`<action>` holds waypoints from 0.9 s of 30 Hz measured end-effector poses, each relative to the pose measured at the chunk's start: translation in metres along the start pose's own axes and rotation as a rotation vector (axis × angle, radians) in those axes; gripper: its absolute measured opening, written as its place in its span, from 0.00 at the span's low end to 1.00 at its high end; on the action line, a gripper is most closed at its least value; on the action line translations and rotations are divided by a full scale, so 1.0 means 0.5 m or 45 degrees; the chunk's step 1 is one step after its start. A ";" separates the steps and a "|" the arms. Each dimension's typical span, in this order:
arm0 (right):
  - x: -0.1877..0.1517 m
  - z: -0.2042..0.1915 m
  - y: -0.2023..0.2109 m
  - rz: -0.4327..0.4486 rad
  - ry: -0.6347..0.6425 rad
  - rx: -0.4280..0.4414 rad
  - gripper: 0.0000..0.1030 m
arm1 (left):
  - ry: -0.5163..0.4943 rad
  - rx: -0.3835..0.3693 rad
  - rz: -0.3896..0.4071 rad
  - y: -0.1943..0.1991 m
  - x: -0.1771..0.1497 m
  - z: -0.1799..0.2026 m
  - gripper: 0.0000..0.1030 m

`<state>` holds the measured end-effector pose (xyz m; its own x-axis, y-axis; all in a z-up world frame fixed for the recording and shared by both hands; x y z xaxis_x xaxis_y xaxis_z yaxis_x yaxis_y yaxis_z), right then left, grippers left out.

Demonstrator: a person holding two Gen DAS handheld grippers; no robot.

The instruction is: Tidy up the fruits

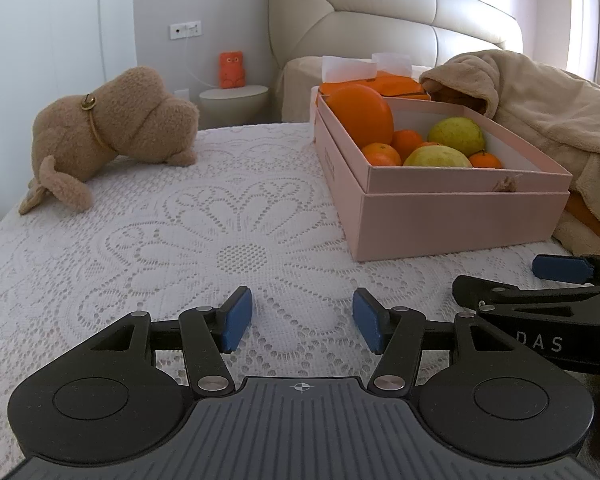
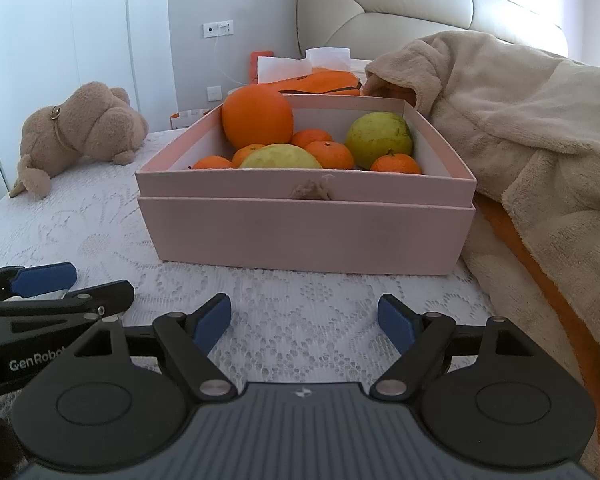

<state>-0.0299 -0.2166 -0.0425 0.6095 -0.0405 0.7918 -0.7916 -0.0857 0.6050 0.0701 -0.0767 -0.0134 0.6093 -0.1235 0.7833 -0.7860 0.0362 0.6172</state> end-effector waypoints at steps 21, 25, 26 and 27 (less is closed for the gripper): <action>0.000 -0.002 -0.003 -0.005 0.007 0.003 0.82 | 0.003 -0.003 0.000 0.001 0.001 0.000 0.59; 0.000 -0.002 -0.003 -0.005 0.007 0.003 0.82 | 0.004 -0.003 0.000 0.001 0.001 0.000 0.59; 0.000 -0.002 -0.003 -0.005 0.008 0.003 0.82 | 0.004 -0.003 0.000 0.001 0.001 0.000 0.59; 0.000 -0.002 -0.003 -0.005 0.008 0.003 0.82 | 0.004 -0.003 0.000 0.001 0.001 0.000 0.59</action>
<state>-0.0289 -0.2154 -0.0433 0.6121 -0.0343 0.7901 -0.7893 -0.0883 0.6076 0.0701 -0.0767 -0.0129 0.6098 -0.1207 0.7833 -0.7856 0.0383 0.6175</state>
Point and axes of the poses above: each gripper's, at about its wrist camera, not at the fingertips, and y roughly against the way its jaws point, z to its right, x to its top, the point moved 4 cm from there along -y, roughly the way its jaws point, and after that the axes turned 7 degrees about x, right-handed, at the moved point
